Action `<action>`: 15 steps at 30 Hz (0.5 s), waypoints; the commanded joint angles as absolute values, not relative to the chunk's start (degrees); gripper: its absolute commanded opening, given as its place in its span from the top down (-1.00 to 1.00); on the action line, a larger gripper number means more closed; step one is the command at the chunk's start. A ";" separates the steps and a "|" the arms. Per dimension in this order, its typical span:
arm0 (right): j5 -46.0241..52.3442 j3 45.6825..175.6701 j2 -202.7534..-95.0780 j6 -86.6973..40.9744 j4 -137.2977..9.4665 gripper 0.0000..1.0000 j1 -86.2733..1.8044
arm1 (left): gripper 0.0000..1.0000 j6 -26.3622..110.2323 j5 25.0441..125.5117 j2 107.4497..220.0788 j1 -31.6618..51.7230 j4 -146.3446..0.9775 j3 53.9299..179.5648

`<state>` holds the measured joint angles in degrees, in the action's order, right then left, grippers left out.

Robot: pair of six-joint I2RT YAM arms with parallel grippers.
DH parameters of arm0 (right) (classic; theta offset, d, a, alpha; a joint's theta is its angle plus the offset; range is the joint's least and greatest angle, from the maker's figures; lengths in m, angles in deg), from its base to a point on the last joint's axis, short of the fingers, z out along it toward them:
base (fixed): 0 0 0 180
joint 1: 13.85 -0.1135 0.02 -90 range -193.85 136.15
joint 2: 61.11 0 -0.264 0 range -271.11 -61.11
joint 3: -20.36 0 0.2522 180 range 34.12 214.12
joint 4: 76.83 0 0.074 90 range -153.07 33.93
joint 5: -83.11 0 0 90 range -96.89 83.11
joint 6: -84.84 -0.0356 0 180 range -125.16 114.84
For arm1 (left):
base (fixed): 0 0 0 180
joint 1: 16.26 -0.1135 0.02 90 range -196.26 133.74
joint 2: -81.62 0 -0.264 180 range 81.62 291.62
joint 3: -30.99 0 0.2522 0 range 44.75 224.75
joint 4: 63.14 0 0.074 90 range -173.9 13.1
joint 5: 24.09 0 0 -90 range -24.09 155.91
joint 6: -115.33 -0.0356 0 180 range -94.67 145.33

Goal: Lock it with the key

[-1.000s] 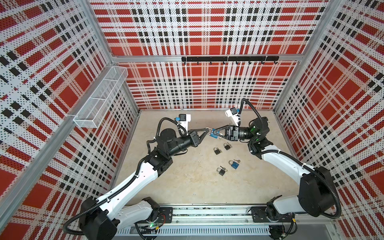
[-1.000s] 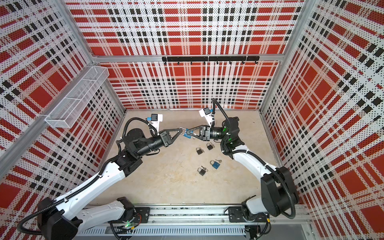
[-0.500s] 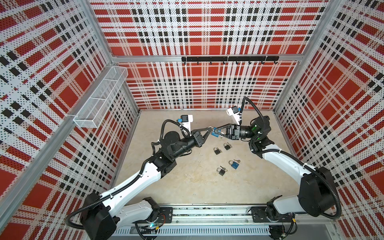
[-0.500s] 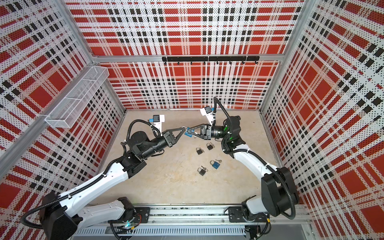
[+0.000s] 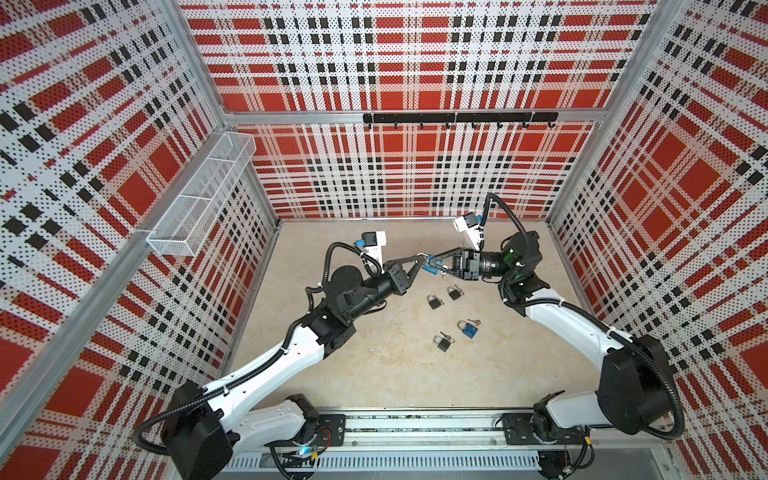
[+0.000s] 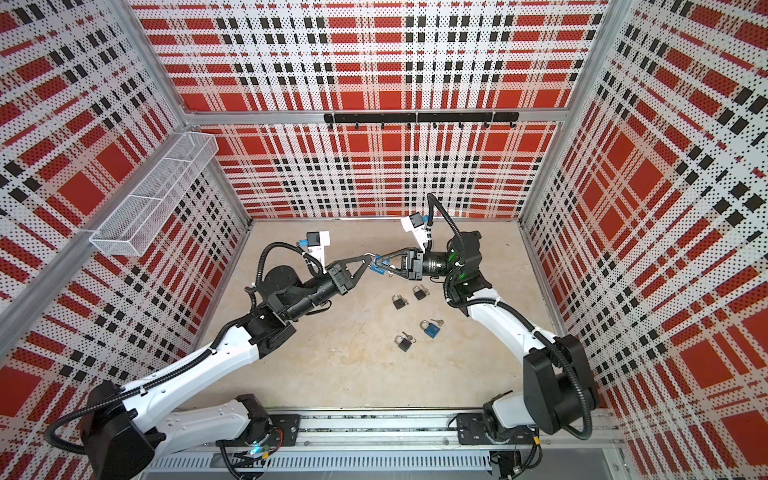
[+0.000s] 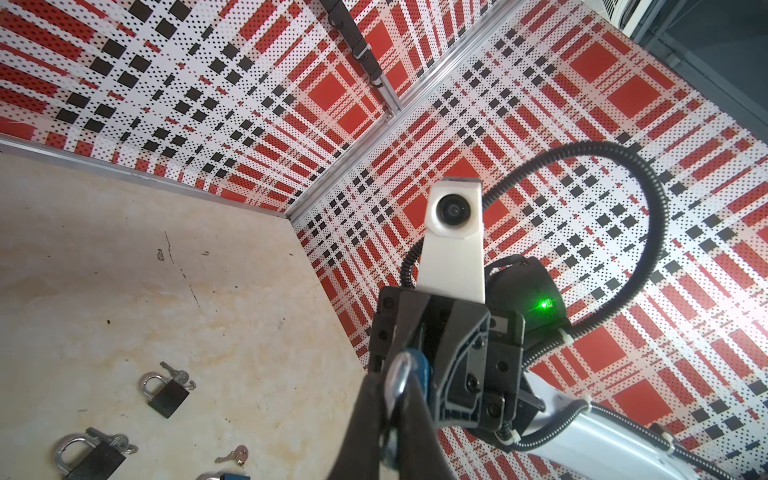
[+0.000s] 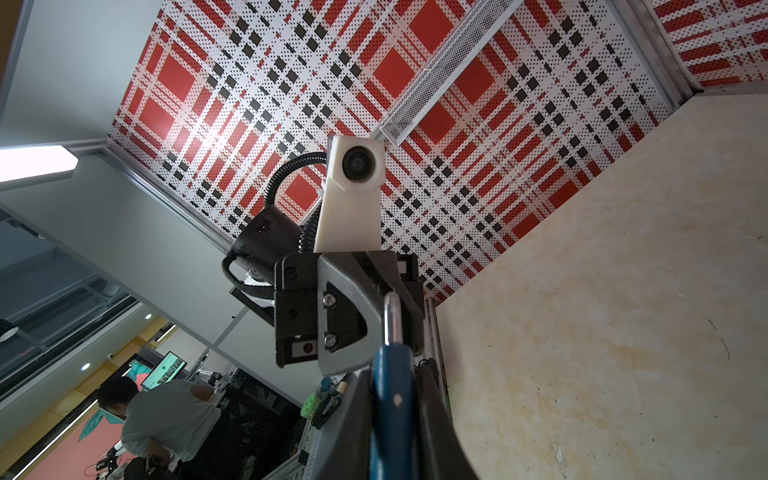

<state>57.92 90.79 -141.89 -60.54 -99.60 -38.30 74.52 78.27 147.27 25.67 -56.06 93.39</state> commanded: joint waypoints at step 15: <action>52.27 92.89 -138.81 -51.82 -93.07 0.46 -43.03 | 1.00 73.45 92.02 146.73 21.28 -62.97 94.15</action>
<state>53.33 90.81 -140.53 -54.57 -91.47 -41.01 74.36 87.38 146.04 21.26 -59.28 93.63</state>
